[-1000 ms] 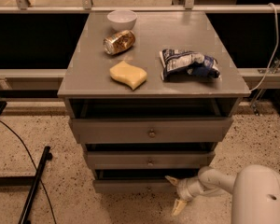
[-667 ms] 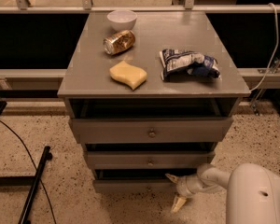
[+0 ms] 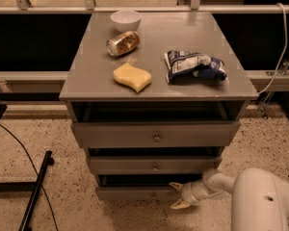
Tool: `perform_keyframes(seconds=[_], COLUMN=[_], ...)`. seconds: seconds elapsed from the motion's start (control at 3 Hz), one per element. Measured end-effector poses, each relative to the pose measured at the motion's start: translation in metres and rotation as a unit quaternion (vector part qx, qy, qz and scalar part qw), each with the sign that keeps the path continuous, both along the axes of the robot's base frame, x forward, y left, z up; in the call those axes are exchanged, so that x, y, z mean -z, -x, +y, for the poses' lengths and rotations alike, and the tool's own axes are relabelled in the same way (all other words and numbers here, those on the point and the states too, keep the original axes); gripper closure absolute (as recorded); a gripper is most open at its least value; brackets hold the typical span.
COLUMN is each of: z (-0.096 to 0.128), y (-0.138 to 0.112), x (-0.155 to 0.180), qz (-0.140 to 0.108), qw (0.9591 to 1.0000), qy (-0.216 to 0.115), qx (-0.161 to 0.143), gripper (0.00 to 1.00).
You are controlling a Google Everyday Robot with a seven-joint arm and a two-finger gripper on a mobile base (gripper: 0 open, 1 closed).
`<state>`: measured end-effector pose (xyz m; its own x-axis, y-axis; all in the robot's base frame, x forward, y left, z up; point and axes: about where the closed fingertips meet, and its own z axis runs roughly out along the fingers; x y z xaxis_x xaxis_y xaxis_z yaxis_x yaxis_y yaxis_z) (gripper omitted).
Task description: Open bottom drawer
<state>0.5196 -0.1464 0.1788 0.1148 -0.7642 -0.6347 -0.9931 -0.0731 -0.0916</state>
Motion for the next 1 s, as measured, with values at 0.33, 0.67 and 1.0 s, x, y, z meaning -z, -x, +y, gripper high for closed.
perform_keyframes(seconds=[0.33,0.67,1.0], z=[0.0064,0.0064,0.0064], y=[0.0171,0.0171,0.0171], x=[-0.0125,-0.0127,-0.0147], qz=[-0.001,-0.001,-0.001], qw=[0.9998,0.9998,0.9998], qy=[-0.01,-0.01,-0.01], qx=[-0.017,-0.017,-0.017], gripper=[0.71,0.93,1.0])
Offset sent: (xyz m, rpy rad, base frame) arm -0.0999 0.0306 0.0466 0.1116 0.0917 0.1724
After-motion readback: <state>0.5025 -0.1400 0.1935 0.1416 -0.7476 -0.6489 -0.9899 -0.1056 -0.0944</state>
